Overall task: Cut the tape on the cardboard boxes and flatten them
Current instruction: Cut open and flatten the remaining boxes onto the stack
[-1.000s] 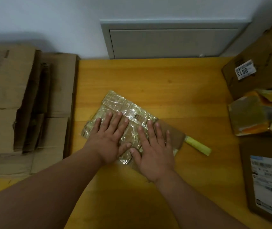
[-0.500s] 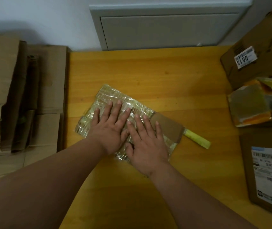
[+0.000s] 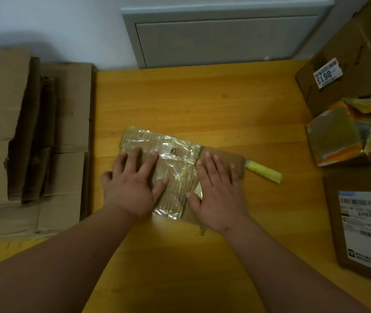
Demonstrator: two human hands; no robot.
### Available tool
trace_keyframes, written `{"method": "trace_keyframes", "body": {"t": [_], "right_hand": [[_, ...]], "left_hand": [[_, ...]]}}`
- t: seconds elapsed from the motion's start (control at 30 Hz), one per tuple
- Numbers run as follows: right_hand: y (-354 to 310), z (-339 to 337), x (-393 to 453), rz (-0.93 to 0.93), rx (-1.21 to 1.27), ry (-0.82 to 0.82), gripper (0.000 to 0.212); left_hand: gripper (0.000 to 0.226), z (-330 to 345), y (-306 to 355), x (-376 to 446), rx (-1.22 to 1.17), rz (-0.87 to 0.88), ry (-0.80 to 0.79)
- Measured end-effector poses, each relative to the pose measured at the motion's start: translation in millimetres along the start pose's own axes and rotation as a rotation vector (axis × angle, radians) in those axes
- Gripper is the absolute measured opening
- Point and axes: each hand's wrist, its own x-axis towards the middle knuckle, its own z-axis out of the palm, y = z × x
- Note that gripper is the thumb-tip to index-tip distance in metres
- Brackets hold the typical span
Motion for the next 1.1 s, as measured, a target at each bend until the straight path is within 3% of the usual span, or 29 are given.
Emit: {"method": "trace_keyframes", "body": {"t": [0.1,0.17,0.27,0.43,0.7,0.93,1.1], "right_hand": [[-5.6,-5.9,6.0,0.018,0.030,0.078,0.079],[-15.3,-2.9,3.6,-0.016,0.067,0.083,0.072],[-18.9,8.1,0.2,-0.059,-0.011,0.020,0.067],[-13.5,6.4,1.4,-0.079,0.070,0.046,0.064],[-2.2,12.8,-5.8,0.003,0.038,0.073,0.072],[3.4,16.8,-9.3,0.106,0.025,0.041,0.081],[5.1,14.6,-7.9,0.100,0.069,0.030,0.083]], "left_hand": [[0.061,-6.5,10.5,-7.2,-0.006,0.005,0.117],[0.057,-2.6,20.3,-8.6,-0.012,0.158,0.162],[0.062,15.1,28.7,-11.0,0.047,0.335,0.029],[0.063,23.6,20.4,-9.1,0.015,0.309,0.036],[0.072,23.8,3.9,-16.5,0.006,0.129,0.086],[0.076,20.2,0.0,-15.1,-0.011,0.088,-0.036],[0.097,12.4,-2.7,-13.5,0.052,0.117,-0.095]]}}
